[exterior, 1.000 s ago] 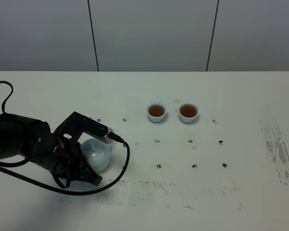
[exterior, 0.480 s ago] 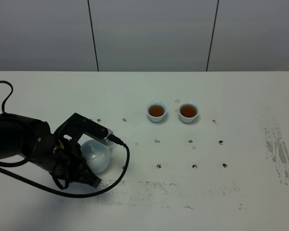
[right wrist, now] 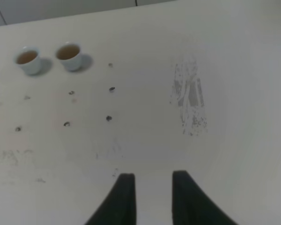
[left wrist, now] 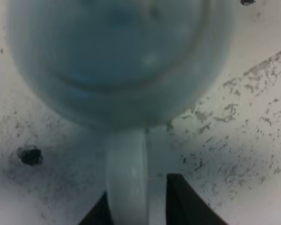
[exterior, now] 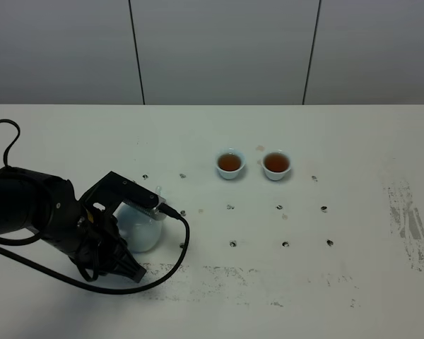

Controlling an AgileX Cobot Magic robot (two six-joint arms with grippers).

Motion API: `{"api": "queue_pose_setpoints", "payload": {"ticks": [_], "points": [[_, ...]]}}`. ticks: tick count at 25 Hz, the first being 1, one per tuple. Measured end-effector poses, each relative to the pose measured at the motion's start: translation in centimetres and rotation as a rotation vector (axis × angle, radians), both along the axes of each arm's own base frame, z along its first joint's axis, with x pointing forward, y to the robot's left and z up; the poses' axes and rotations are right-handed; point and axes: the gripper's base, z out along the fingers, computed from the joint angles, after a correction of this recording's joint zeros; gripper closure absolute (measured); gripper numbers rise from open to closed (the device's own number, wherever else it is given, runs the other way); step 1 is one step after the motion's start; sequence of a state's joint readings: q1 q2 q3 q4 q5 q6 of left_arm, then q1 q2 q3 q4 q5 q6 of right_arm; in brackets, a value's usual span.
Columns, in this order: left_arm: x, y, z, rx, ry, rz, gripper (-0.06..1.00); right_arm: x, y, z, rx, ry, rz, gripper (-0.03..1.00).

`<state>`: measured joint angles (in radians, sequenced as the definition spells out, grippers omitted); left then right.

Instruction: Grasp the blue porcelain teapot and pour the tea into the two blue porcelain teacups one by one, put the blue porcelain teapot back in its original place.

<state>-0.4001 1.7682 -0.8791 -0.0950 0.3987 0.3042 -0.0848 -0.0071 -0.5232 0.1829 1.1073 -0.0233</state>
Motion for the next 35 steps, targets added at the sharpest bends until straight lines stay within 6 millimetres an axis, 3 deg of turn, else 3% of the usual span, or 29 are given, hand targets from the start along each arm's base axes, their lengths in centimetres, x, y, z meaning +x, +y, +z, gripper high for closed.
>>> {"api": "queue_pose_setpoints", "payload": {"ticks": [4, 14, 21, 30, 35], "points": [[0.0, 0.0, 0.0, -0.001, 0.0, 0.001, 0.62, 0.0, 0.0, 0.0, 0.0, 0.0, 0.0, 0.76], [-0.4, 0.0, 0.6, -0.011, 0.018, 0.013, 0.61, 0.0, 0.0, 0.0, 0.0, 0.0, 0.0, 0.76], [-1.4, 0.4, 4.2, -0.038, -0.03, 0.006, 0.61, 0.0, 0.0, 0.0, 0.0, 0.0, 0.0, 0.76], [-4.2, 1.5, 9.5, -0.078, -0.077, 0.057, 0.6, 0.0, 0.0, 0.0, 0.0, 0.0, 0.0, 0.76], [-5.4, 2.5, 11.2, -0.057, -0.104, 0.122, 0.6, 0.0, 0.0, 0.0, 0.0, 0.0, 0.0, 0.76]]}}
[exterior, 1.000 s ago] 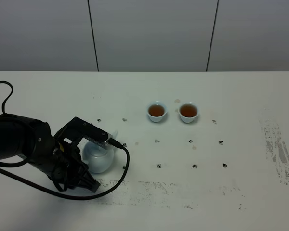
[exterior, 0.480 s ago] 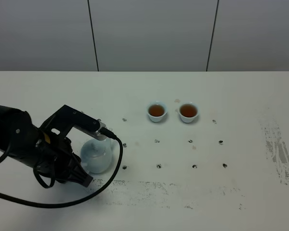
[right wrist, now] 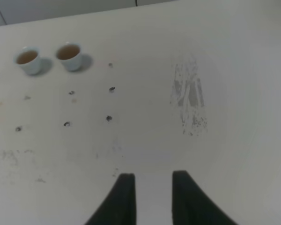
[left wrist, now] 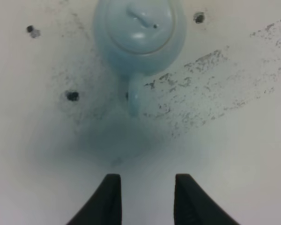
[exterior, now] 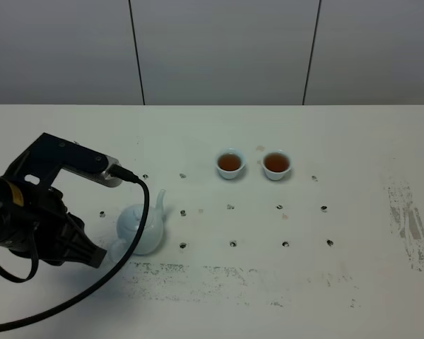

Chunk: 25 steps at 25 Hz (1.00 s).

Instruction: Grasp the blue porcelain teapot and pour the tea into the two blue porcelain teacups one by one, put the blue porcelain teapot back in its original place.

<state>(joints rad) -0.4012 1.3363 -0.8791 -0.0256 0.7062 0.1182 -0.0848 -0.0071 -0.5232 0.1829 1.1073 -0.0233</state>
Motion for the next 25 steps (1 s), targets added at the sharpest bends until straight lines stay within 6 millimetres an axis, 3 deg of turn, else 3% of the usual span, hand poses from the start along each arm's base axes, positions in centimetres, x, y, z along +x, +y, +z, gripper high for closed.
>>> {"api": "queue_pose_setpoints", "payload": {"ticks": [12, 19, 22, 25], "points": [[-0.3, 2.2, 1.1, 0.144, -0.06, 0.134, 0.6, 0.0, 0.0, 0.0, 0.0, 0.0, 0.0, 0.76], [0.1, 6.5, 1.5, 0.135, -0.027, 0.316, 0.6, 0.0, 0.0, 0.0, 0.0, 0.0, 0.0, 0.76], [-0.9, 8.4, 2.2, 0.118, 0.011, 0.384, 0.6, 0.0, 0.0, 0.0, 0.0, 0.0, 0.0, 0.76], [-3.3, 9.7, 3.2, 0.109, 0.055, 0.448, 0.6, 0.0, 0.0, 0.0, 0.0, 0.0, 0.0, 0.76]]}}
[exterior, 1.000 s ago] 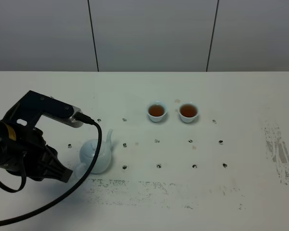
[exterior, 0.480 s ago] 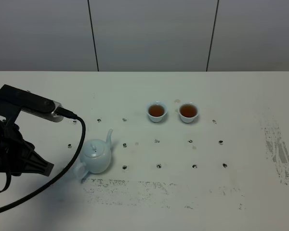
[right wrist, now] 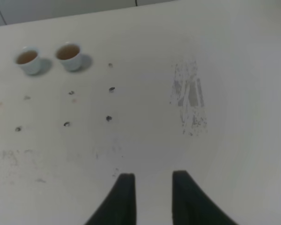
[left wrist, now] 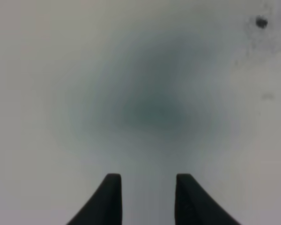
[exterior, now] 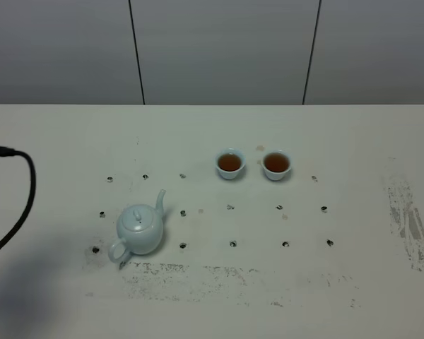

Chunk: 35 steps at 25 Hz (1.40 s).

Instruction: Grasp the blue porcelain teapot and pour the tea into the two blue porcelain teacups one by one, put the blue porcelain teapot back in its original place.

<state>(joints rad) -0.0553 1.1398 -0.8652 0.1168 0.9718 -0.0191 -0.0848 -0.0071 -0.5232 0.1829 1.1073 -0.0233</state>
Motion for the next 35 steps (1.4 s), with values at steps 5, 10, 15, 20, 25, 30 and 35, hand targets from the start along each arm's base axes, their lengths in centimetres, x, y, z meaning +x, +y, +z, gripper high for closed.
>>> {"api": "queue_pose_setpoints", "payload": {"ticks": [5, 10, 15, 20, 25, 30, 35], "points": [[-5.3, 0.7, 1.5, -0.002, -0.003, 0.041, 0.6, 0.0, 0.0, 0.0, 0.0, 0.0, 0.0, 0.76], [-9.5, 0.5, 0.9, -0.047, -0.075, 0.042, 0.6, 0.0, 0.0, 0.0, 0.0, 0.0, 0.0, 0.76], [-12.4, 0.4, -1.6, -0.06, -0.14, 0.036, 0.6, 0.0, 0.0, 0.0, 0.0, 0.0, 0.0, 0.76], [-13.7, 0.3, -3.1, -0.088, -0.208, 0.028, 0.6, 0.0, 0.0, 0.0, 0.0, 0.0, 0.0, 0.76], [-15.4, 0.2, -3.3, -0.098, -0.3, 0.003, 0.6, 0.0, 0.0, 0.0, 0.0, 0.0, 0.0, 0.76], [-17.2, 0.3, -2.9, -0.11, -0.432, -0.019, 0.6, 0.0, 0.0, 0.0, 0.0, 0.0, 0.0, 0.76], [-18.7, 0.4, -2.7, -0.116, -0.532, -0.024, 0.6, 0.0, 0.0, 0.0, 0.0, 0.0, 0.0, 0.76]]}}
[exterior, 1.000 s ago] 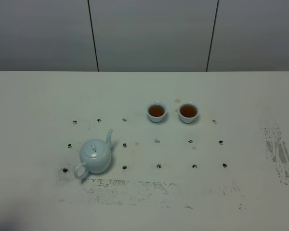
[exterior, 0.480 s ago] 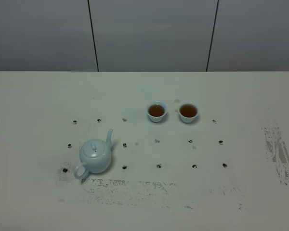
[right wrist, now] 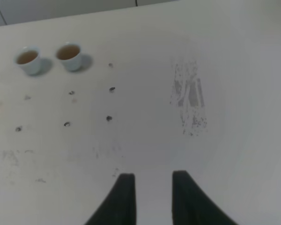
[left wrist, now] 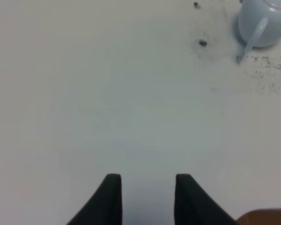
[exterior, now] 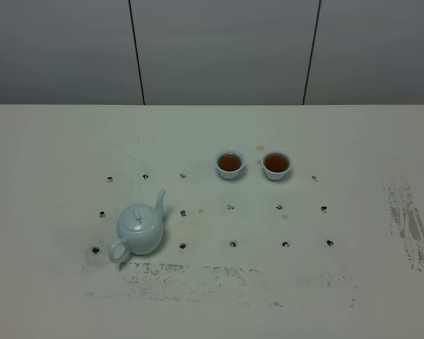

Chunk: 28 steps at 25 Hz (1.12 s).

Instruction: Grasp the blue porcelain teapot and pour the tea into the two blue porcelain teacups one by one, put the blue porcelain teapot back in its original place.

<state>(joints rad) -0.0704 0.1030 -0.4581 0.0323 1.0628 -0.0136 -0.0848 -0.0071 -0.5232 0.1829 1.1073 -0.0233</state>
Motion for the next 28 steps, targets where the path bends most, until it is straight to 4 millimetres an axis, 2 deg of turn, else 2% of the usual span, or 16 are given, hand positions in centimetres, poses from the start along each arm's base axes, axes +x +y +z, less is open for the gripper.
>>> {"api": "queue_pose_setpoints", "payload": {"ticks": [6, 28], "points": [[-1.4, 0.1, 0.0, -0.007, -0.103, 0.0, 0.6, 0.0, 0.0, 0.0, 0.0, 0.0, 0.0, 0.76], [-1.4, 0.1, 0.0, -0.003, -0.104, 0.021, 0.6, 0.0, 0.0, 0.0, 0.0, 0.0, 0.0, 0.76]]}}
